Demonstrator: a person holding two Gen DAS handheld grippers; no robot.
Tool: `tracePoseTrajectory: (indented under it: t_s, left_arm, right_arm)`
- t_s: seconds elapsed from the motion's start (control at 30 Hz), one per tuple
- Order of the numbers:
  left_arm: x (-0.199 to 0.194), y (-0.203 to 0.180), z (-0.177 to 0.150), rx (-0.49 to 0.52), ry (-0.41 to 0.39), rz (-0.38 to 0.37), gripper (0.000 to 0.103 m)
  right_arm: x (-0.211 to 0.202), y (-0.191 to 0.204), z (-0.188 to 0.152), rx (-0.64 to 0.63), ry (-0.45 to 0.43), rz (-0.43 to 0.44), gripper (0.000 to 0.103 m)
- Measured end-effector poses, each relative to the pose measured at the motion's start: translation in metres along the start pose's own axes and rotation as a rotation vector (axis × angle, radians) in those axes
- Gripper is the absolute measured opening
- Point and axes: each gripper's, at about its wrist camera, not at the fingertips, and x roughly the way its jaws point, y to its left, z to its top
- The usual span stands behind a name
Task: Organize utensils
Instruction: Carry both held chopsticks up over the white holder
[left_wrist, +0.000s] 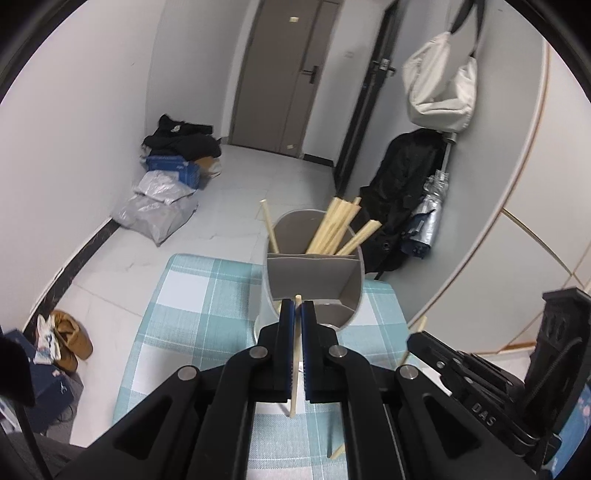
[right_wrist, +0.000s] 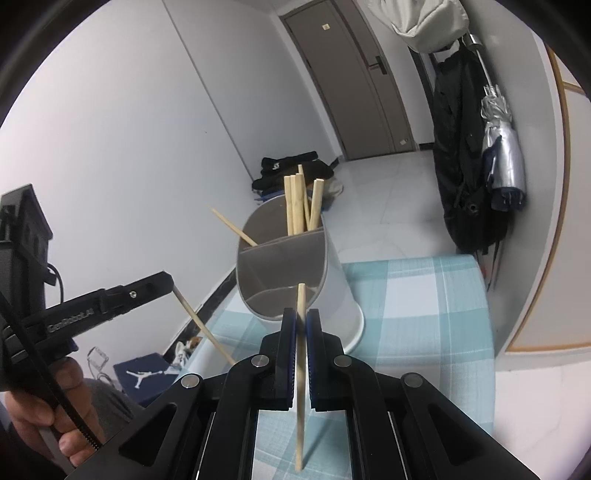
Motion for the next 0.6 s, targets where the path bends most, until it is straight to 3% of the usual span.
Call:
tracePoseTrajectory:
  t_s: [0.3,0.6]
  left_arm:
    - [-0.025,-0.008,0.008,0.029,-0.003,-0.053,0.0]
    - [-0.047,-0.009,0.052,0.009,-0.048,-0.119,0.0]
  right_arm:
    - [-0.016,0.012,0.004,-0.005,-0.035,0.011,0.004]
    - [-0.038,0.016,0.033,0.002,-0.106,0.026,0.004]
